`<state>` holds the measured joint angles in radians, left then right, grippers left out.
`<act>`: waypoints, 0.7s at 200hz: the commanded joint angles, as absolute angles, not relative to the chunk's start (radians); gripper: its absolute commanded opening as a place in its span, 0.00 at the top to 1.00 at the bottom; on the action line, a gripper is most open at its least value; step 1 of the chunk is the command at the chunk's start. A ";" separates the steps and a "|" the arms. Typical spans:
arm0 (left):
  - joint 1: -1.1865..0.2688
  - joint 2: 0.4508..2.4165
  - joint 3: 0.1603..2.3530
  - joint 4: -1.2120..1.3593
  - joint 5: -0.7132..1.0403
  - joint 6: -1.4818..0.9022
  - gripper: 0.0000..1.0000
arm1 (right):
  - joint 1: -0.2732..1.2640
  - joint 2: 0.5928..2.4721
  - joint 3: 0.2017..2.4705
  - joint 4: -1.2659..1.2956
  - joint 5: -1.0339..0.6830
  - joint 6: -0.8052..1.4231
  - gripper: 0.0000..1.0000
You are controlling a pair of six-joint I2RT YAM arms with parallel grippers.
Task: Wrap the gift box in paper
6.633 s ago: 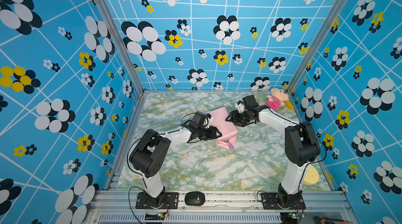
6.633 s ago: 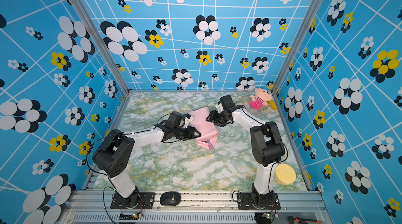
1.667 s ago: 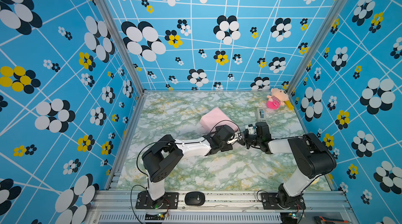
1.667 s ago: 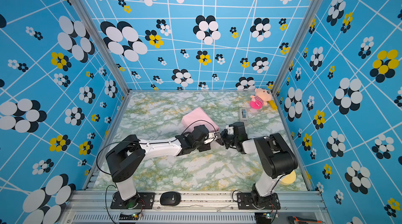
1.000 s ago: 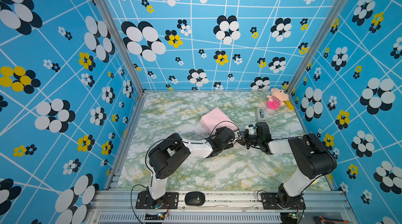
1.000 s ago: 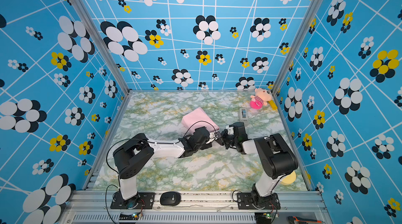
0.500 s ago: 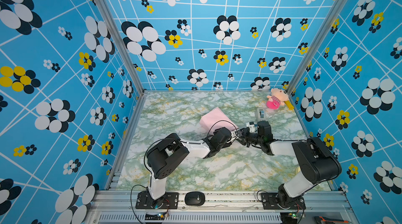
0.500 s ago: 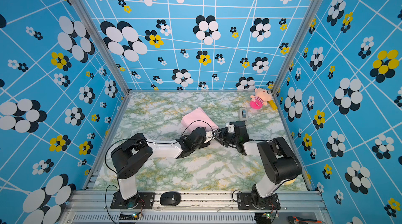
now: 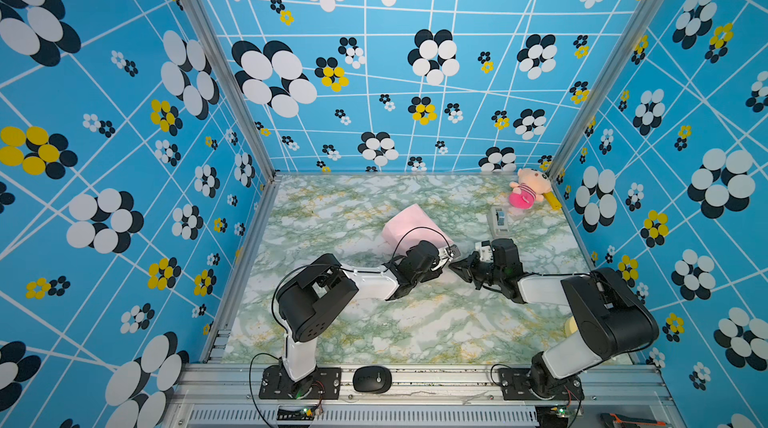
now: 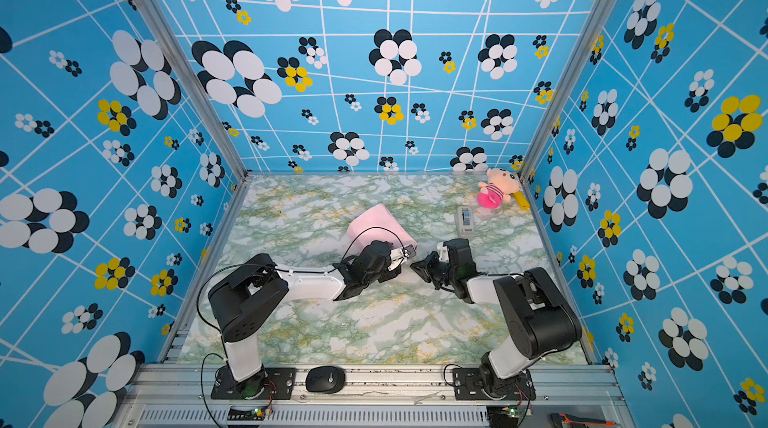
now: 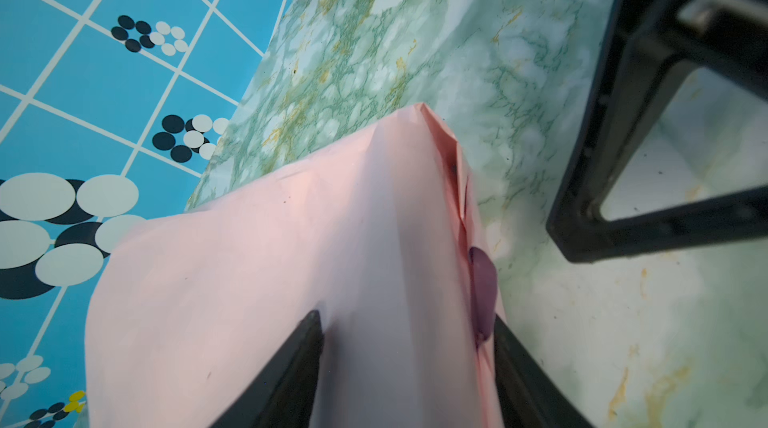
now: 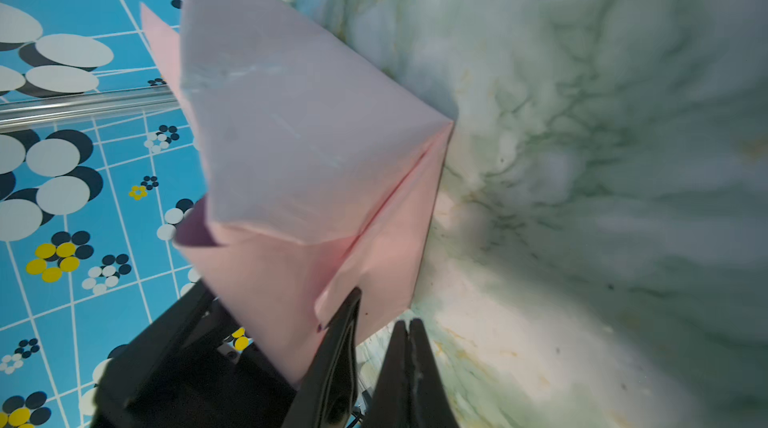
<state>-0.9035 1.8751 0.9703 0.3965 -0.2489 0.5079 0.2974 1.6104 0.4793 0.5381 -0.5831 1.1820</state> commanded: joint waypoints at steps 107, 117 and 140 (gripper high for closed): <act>-0.882 1.916 0.940 0.223 -0.135 0.450 0.33 | 0.334 1.736 0.588 0.727 -0.557 1.252 0.98; -0.882 1.923 0.943 0.224 -0.137 0.446 0.34 | 0.336 1.733 0.586 0.730 -0.557 1.252 0.98; -0.882 1.932 0.947 0.224 -0.156 0.434 0.41 | 0.337 1.719 0.576 0.733 -0.555 1.253 0.98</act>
<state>-0.8845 1.8706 0.9714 0.3912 -0.2054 0.4786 0.3225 1.7237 0.5686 0.6750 -0.5640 1.2465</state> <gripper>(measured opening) 0.617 0.047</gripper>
